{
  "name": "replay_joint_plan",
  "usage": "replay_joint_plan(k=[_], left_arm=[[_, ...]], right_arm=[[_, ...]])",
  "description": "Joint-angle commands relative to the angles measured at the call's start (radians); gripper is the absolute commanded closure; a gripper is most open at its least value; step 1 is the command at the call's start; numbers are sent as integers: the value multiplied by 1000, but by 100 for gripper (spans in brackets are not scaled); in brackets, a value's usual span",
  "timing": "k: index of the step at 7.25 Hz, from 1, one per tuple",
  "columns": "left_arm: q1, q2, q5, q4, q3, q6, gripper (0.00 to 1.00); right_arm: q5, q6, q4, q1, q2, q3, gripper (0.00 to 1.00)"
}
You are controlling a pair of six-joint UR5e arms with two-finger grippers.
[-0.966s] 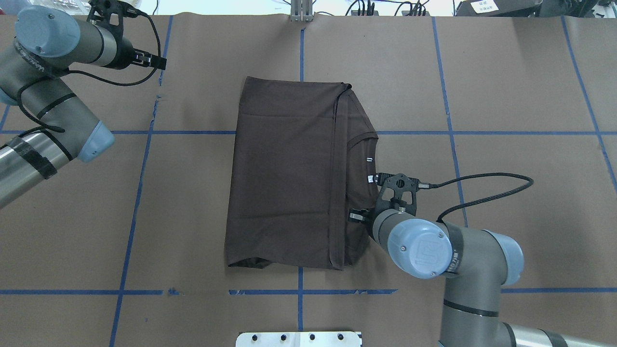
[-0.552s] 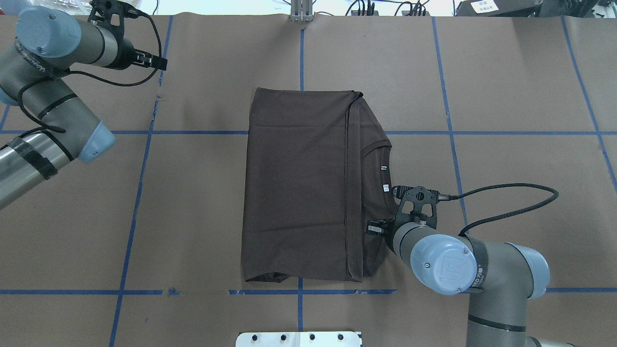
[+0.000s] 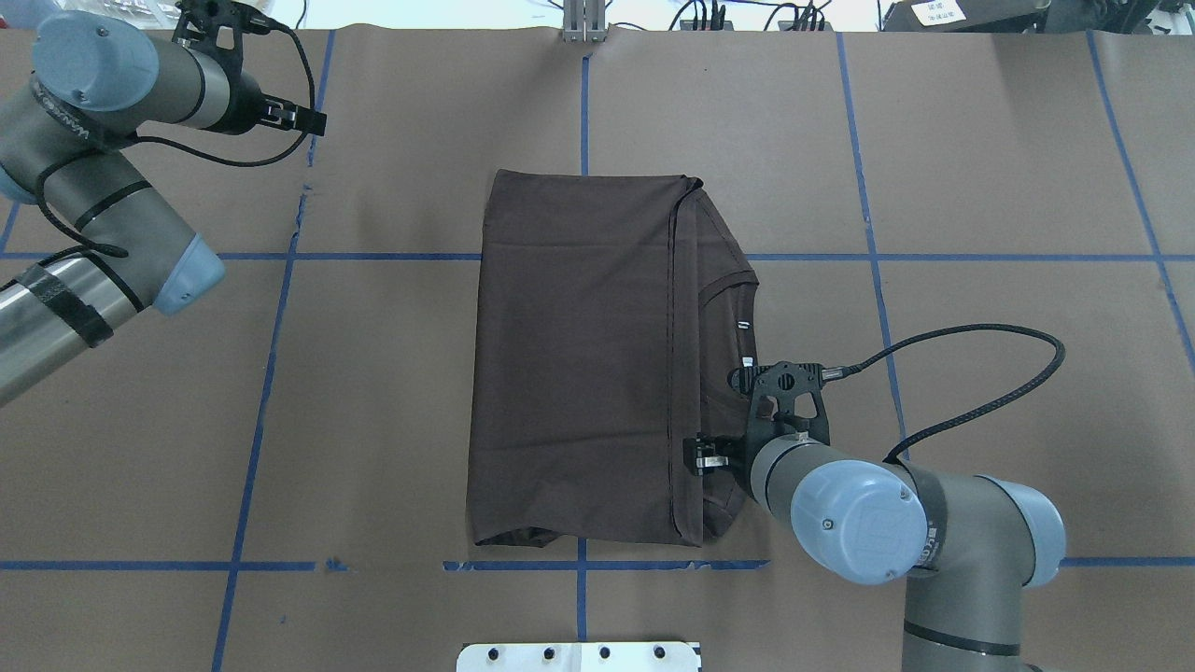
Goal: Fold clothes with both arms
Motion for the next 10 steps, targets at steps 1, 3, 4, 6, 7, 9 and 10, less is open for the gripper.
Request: replay_joint_plan(k=[1, 3, 4, 6, 7, 9, 10], left_arm=[[4, 0, 0, 0, -4, 0, 0], [5, 1, -1, -2, -4, 0, 0], [5, 3, -1, -2, -4, 0, 0], [5, 3, 0, -2, -6, 0, 0], [5, 3, 0, -2, -7, 0, 0], [5, 3, 0, -2, -6, 0, 0], [5, 3, -1, -2, -7, 0, 0]], right_arm=[[-82, -56, -109, -96, 64, 4, 0], [-190, -57, -155, -185, 87, -4, 27], [-206, -59, -155, -202, 86, -4, 33], [-233, -74, -156, -213, 86, -22, 46], [-234, -74, -156, -210, 86, -22, 57], [-234, -74, -156, -210, 86, -21, 83], [-234, -74, -155, -207, 86, -19, 100]])
